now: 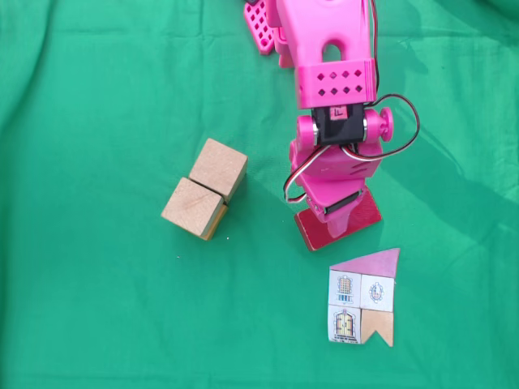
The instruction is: Grasp some building blocks and build the house on the picture.
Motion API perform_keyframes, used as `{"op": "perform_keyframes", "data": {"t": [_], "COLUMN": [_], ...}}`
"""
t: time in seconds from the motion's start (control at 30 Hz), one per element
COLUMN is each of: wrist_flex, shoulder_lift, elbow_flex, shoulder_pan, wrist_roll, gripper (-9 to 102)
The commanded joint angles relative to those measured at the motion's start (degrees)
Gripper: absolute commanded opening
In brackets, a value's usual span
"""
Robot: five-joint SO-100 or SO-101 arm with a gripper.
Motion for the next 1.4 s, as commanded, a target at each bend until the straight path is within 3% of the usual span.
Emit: {"op": "perform_keyframes", "data": {"t": [0.0,0.37,1.13,1.37], "wrist_flex": [0.26,0.35,-0.62,-0.09], "shoulder_lift": [-2.46,-9.05,-13.1,-18.19], "elbow_flex": [-3.78,-4.75,-5.1,-13.45], "shoulder_pan": [-0.44,-1.14,-2.2,-1.58], "wrist_roll": [0.26,0.26,-0.7,0.0], "gripper": [25,39,38,39]}}
